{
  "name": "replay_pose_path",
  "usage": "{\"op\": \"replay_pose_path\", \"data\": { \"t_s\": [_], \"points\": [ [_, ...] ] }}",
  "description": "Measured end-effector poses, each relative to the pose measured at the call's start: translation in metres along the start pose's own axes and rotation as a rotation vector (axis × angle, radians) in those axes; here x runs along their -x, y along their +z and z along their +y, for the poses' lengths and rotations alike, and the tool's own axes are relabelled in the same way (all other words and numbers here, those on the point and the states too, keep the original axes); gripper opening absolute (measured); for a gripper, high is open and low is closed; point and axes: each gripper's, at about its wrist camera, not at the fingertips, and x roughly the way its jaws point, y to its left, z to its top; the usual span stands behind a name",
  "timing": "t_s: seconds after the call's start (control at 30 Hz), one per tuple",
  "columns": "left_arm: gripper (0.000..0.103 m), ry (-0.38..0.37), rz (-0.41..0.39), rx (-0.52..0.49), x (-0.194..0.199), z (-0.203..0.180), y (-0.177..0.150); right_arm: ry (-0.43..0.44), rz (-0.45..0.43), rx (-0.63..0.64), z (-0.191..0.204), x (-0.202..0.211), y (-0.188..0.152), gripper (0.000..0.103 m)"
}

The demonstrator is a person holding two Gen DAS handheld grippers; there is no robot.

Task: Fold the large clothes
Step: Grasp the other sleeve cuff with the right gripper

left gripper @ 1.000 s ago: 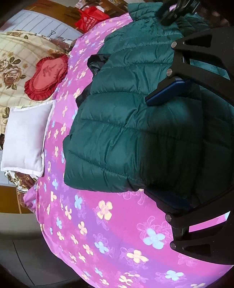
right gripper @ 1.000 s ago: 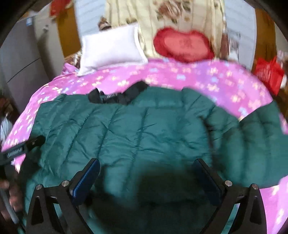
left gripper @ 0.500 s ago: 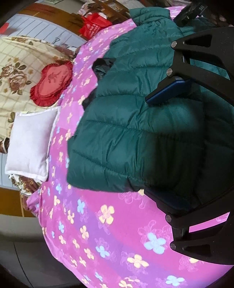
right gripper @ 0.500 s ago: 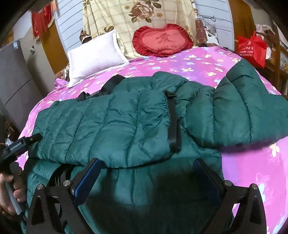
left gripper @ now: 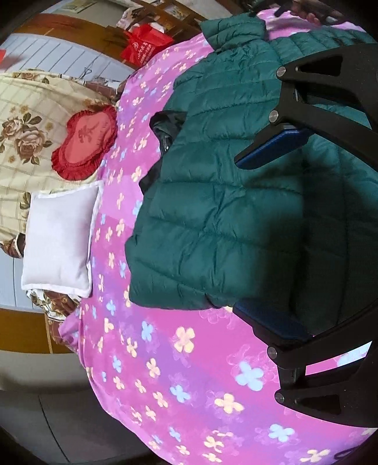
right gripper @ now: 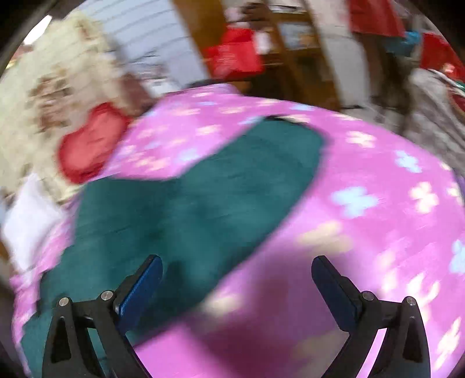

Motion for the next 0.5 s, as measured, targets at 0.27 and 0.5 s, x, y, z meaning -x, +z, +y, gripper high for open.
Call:
{"op": "replay_pose_path", "data": {
  "t_s": [0.27,0.5],
  "points": [
    [0.091,0.017,0.008,-0.052,-0.001,-0.010,-0.003,-0.028,0.030,0.003,-0.030,-0.048,0.060,0.102],
    [0.091,0.026,0.018,-0.059,-0.003,-0.009,-0.001,-0.155,0.102,0.176,-0.021,-0.077,0.080,0.103]
  ]
}}
